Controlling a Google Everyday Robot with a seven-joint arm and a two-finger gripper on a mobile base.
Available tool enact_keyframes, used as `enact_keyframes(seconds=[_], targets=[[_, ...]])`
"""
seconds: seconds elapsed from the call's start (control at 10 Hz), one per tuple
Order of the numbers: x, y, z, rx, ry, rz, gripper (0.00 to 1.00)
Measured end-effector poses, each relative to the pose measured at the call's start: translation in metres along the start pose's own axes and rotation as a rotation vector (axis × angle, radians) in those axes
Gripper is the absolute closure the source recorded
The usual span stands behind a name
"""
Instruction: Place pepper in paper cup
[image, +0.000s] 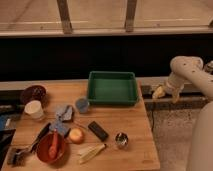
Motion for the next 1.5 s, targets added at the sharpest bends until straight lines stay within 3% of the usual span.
enact_keyframes(seconds=[0.2,0.4,0.6,0.7,0.8,1.1,1.5], targets=[[-0.003,0.045,-0.009,-0.015,-0.022,-0.086,0.31],[0.001,0.109,-0.025,-0.040,-0.056,-0.207,0.31],[0.016,0.160,-0.040,-0.060,-0.086,-0.313,0.31],[0.036,0.198,-0.050,-0.077,-0.107,-0.396,0.31],[0.053,0.220,-0.054,-0.087,-0.115,-0.459,0.31],[0.085,0.252,-0.059,-0.105,-0.121,-0.572,0.31],[0.084,0.252,-0.059,-0.105,-0.121,-0.571,0.31]])
